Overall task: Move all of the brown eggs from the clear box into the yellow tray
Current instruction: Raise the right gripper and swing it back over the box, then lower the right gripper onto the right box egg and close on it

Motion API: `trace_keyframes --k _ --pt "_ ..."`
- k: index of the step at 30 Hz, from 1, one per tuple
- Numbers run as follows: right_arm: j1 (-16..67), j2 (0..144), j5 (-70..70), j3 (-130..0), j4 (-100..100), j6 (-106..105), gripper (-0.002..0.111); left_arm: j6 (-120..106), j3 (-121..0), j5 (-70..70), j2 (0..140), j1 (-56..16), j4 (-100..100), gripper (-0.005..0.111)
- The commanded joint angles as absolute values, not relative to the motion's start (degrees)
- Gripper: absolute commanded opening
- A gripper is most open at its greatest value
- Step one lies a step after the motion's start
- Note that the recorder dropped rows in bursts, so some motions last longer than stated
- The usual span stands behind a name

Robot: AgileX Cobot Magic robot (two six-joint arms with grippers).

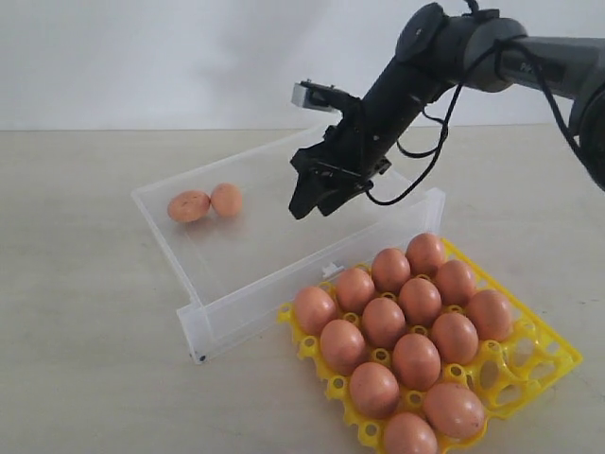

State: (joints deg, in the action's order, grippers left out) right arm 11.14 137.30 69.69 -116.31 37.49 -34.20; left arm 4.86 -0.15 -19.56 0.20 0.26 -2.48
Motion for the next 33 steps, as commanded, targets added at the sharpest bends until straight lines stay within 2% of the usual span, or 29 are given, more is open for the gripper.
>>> trace_keyframes --k 1,5,11,18,26,27,28,30,33 --pt "11.55 136.59 66.31 -114.07 48.98 -41.45 0.05 4.93 0.0 -19.29 0.0 0.43 -2.34 0.004" --pt "11.69 136.59 58.92 -113.95 56.33 -42.9 0.05 4.93 0.0 -19.29 0.0 0.43 -2.34 0.004" --pt "12.13 136.71 56.01 -114.39 55.38 -46.8 0.05 4.93 0.0 -19.29 0.0 0.43 -2.34 0.004" --pt "12.59 137.13 44.73 -123.87 52.45 -43.52 0.05 4.93 0.0 -19.29 0.0 0.43 -2.34 0.004" --pt "13.1 145.95 49.62 -140.71 42.1 -28.69 0.049 4.93 0.0 -19.29 0.0 0.43 -2.34 0.004" --pt "13.1 147.18 51.78 -141.73 41.47 -28.27 0.047 4.93 0.0 -19.29 0.0 0.43 -2.34 0.004" --pt "13.1 150.06 57.14 -143.17 41.53 -27.94 0.037 4.93 0.0 -19.29 0.0 0.43 -2.34 0.004" --pt "13.32 153.13 62.87 -143.37 42.83 -28.68 0.031 4.93 0.0 -19.29 0.0 0.43 -2.34 0.004" --pt "13.32 155.31 66.21 -143.37 42.53 -29.46 0.042 4.93 0.0 -19.29 0.0 0.43 -2.34 0.004"
